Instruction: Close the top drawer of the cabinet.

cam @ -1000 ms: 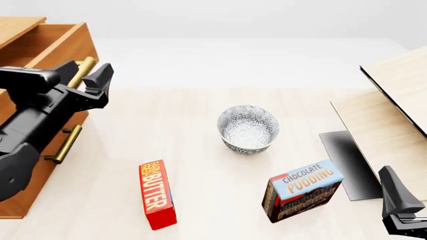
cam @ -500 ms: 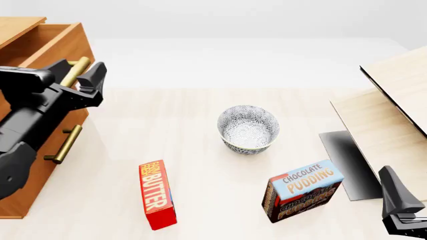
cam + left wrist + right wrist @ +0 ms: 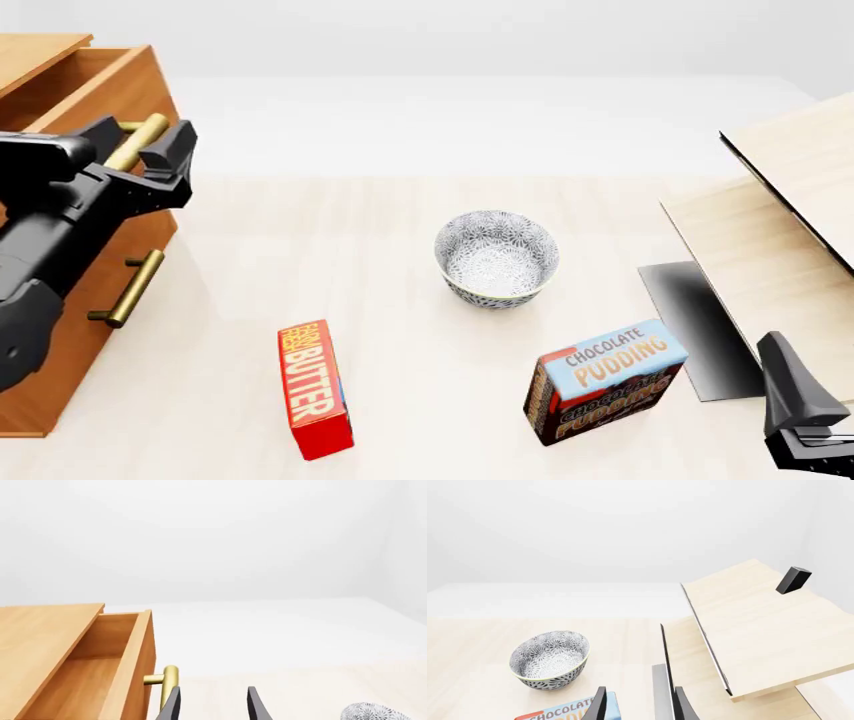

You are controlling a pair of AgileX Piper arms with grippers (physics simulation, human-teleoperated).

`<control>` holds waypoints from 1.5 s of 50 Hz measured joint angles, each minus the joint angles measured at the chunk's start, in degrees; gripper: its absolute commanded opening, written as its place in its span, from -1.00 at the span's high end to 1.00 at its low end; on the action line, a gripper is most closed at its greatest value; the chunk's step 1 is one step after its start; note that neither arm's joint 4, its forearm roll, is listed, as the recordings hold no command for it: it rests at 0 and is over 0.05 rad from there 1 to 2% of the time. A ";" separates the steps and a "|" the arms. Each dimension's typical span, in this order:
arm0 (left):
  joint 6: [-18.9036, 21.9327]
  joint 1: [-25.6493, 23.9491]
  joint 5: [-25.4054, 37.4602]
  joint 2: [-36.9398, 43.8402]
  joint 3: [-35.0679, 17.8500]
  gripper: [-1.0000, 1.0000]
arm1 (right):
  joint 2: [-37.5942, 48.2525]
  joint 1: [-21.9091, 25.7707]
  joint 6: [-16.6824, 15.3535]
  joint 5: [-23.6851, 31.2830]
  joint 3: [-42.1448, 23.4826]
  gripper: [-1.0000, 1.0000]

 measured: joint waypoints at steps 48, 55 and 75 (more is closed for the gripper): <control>-0.15 5.31 -3.19 1.18 0.52 -1.00 | 0.00 0.00 0.00 0.00 0.00 -1.00; 0.10 6.35 -4.25 1.64 0.67 -1.00 | 0.00 0.00 0.00 0.00 0.00 -1.00; 0.61 8.82 -6.12 2.70 0.65 -1.00 | 0.00 0.00 0.01 0.00 0.00 -1.00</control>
